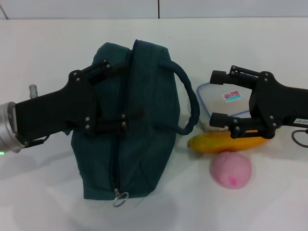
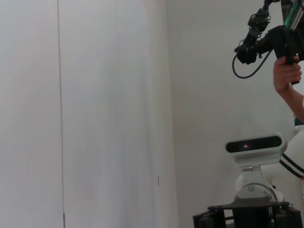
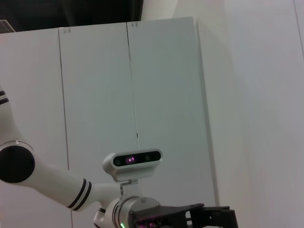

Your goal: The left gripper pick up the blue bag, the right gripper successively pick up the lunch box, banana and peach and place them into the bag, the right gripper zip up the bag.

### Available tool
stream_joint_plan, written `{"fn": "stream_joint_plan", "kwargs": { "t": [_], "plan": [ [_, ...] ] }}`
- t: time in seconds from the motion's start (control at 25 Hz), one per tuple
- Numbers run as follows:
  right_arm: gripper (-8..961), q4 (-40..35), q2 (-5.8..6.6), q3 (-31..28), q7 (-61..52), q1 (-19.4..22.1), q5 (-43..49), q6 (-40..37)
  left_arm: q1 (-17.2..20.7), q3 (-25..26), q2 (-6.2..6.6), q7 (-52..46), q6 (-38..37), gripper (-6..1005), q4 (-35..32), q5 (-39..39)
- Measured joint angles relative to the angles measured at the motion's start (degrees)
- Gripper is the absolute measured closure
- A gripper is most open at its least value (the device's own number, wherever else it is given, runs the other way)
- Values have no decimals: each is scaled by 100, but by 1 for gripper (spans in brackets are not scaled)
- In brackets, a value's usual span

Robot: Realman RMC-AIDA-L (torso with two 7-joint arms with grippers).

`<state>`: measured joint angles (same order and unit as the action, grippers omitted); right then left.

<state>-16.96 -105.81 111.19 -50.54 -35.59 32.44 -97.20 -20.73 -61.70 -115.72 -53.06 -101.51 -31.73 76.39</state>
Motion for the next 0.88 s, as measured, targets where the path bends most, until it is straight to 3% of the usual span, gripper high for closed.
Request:
{"fn": "stream_joint_plan", "kwargs": {
  "t": [0.48, 0.6, 0.88],
  "plan": [
    [94, 32, -12, -54, 1, 16, -1, 0, 13, 0, 25, -239, -34, 121, -212, -3],
    [97, 8, -10, -55, 1, 30, -1, -1, 139, 87, 61, -1080, -22, 125, -975, 13],
    [103, 14, -9, -128, 1, 37, 4, 0, 94, 1149, 24, -3508, 0, 133, -2773, 986]
  ]
}}
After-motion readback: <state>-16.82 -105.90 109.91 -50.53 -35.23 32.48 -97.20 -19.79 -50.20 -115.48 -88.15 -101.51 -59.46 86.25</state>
